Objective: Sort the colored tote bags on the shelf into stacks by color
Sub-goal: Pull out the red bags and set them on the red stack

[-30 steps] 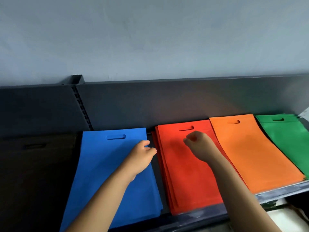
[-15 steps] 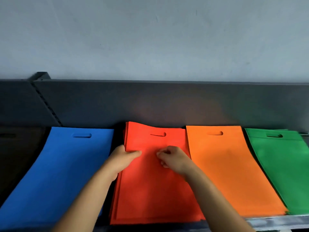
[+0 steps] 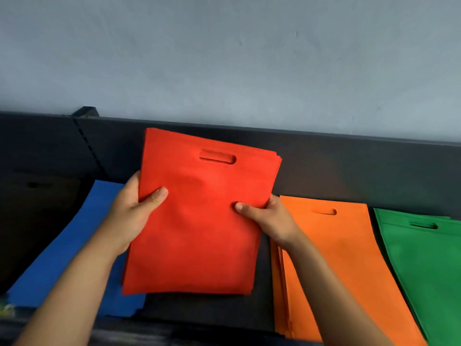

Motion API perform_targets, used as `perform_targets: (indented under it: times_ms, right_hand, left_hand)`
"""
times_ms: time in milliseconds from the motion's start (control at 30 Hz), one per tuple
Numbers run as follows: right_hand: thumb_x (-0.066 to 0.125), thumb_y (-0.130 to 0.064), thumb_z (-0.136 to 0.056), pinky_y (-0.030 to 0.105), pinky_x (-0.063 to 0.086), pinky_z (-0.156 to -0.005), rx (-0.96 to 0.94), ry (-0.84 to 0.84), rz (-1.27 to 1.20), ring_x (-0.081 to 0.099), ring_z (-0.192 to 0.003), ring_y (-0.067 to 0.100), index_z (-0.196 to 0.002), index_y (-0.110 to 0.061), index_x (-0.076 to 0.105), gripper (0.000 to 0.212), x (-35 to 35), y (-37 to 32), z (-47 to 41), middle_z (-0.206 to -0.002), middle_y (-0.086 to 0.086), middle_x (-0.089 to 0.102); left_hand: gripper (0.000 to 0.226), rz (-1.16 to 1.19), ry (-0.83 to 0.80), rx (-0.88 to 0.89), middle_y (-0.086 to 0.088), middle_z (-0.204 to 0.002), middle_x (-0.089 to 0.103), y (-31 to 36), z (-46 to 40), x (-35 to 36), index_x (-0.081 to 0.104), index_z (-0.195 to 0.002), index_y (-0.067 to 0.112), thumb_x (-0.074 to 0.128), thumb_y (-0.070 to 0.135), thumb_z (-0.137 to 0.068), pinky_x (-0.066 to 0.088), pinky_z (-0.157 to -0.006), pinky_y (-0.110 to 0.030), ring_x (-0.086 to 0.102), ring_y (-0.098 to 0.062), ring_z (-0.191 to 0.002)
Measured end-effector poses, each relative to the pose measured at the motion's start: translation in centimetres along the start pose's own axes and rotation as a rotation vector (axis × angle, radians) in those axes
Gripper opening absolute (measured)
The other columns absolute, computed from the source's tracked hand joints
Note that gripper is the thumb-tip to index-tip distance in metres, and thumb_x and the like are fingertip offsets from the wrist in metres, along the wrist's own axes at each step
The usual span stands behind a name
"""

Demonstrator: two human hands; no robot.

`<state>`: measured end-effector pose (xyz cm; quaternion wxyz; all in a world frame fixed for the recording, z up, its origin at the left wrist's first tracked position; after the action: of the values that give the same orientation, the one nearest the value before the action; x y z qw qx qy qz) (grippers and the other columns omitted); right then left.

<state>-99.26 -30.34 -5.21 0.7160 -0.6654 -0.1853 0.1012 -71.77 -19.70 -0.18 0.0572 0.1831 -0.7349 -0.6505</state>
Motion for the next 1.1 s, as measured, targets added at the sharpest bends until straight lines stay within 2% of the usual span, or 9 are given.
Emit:
perform_targets:
  times_ms: [100,233,333,433,733,867,967,1033,1100]
  right_hand:
    - [0.080,-0.015,-0.087,0.028,0.061,-0.081,-0.127,0.054,-0.059,0.077,-0.096,0.013,-0.103,-0.015,0.079,0.016,1.3,-2.1,1.4,-0.102,0.000,0.083]
    - [0.086,-0.018,-0.084,0.026,0.060,-0.081,-0.325,0.109,-0.105,0.075,-0.095,0.011,-0.104,-0.016,0.078,0.022,1.7,-4.9,3.3,-0.100,-0.004,0.081]
    - [0.086,-0.018,-0.083,0.027,0.059,-0.082,-0.303,0.122,0.016,0.075,-0.096,0.010,-0.100,-0.019,0.080,0.019,2.0,-3.9,3.6,-0.102,-0.003,0.082]
    - [0.091,-0.019,-0.080,0.025,0.057,-0.081,-0.262,0.159,0.121,0.076,-0.095,0.006,-0.100,-0.021,0.080,0.022,2.3,-2.4,3.8,-0.102,-0.006,0.083]
    - [0.083,-0.031,-0.077,0.018,0.057,-0.075,-0.289,0.372,0.102,0.071,-0.086,-0.003,-0.088,-0.026,0.083,0.012,3.4,-1.8,4.3,-0.092,-0.017,0.081]
    - [0.081,-0.043,-0.076,0.016,0.055,-0.063,-0.217,0.491,0.127,0.071,-0.075,-0.004,-0.085,-0.015,0.079,0.030,3.3,-3.9,5.0,-0.082,-0.014,0.080]
    - [0.076,-0.055,-0.088,0.019,0.058,-0.064,0.011,0.495,0.241,0.078,-0.084,0.003,-0.097,-0.015,0.079,0.040,2.9,-3.9,3.2,-0.093,-0.006,0.083]
    - [0.064,-0.063,-0.096,0.029,0.057,-0.077,0.178,0.511,0.527,0.076,-0.104,0.018,-0.113,-0.012,0.075,0.055,2.4,-1.9,1.8,-0.112,0.003,0.080]
    - [0.055,-0.069,-0.098,0.032,0.047,-0.085,0.337,0.453,0.743,0.068,-0.120,0.031,-0.128,-0.008,0.068,0.070,1.9,1.1,1.5,-0.126,0.012,0.073]
  left_hand:
    - [0.026,-0.095,0.180,0.145,0.025,-0.106,0.071,1.2,0.6,0.9,0.057,-0.112,0.042,0.068,0.039,-0.088,0.049,-0.081,-0.020,0.067,0.006,-0.095]
    - [0.053,0.105,0.248,0.259,0.015,-0.126,0.069,1.1,1.5,1.2,0.055,-0.133,0.040,0.073,0.025,-0.086,0.050,-0.096,-0.018,0.064,-0.004,-0.118]
    - [0.058,0.140,0.165,0.122,0.010,-0.124,0.073,-0.9,1.1,0.8,0.062,-0.129,0.032,0.078,0.038,-0.074,0.051,-0.102,-0.030,0.067,-0.009,-0.117]
    - [0.064,0.023,-0.039,-0.044,0.009,-0.122,0.075,-2.5,0.8,0.0,0.062,-0.129,0.032,0.082,0.045,-0.070,0.051,-0.106,-0.044,0.070,-0.010,-0.115]
    - [0.043,-0.045,-0.002,-0.004,0.020,-0.114,0.074,-2.7,0.7,0.3,0.062,-0.125,0.029,0.078,0.026,-0.085,0.052,-0.090,-0.019,0.069,0.000,-0.107]
    - [0.035,-0.091,-0.044,0.013,0.025,-0.110,0.073,-1.7,0.0,0.0,0.063,-0.122,0.028,0.077,0.016,-0.093,0.050,-0.080,-0.008,0.069,0.006,-0.100]
    - [0.024,-0.115,-0.155,-0.240,0.016,-0.107,0.077,-2.9,-1.4,0.1,0.067,-0.116,0.032,0.075,0.034,-0.094,0.057,-0.085,-0.026,0.073,-0.002,-0.096]
    - [0.037,-0.139,-0.250,-0.493,0.006,-0.104,0.080,-5.3,-2.0,0.1,0.070,-0.114,0.027,0.078,0.048,-0.085,0.059,-0.091,-0.041,0.076,-0.015,-0.095]
    - [0.047,-0.177,-0.310,-0.651,0.000,-0.101,0.079,-7.5,-1.8,0.4,0.068,-0.110,0.022,0.078,0.052,-0.075,0.058,-0.094,-0.044,0.076,-0.020,-0.093]
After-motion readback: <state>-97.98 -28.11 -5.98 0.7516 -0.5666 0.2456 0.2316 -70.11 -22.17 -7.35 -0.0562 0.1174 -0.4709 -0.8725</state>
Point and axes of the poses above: each hand's wrist, its own z-axis away from the middle knuckle, its own x-axis out of the palm, y = z × x, the point moved 2 cm from there along -z, towards the middle knuckle
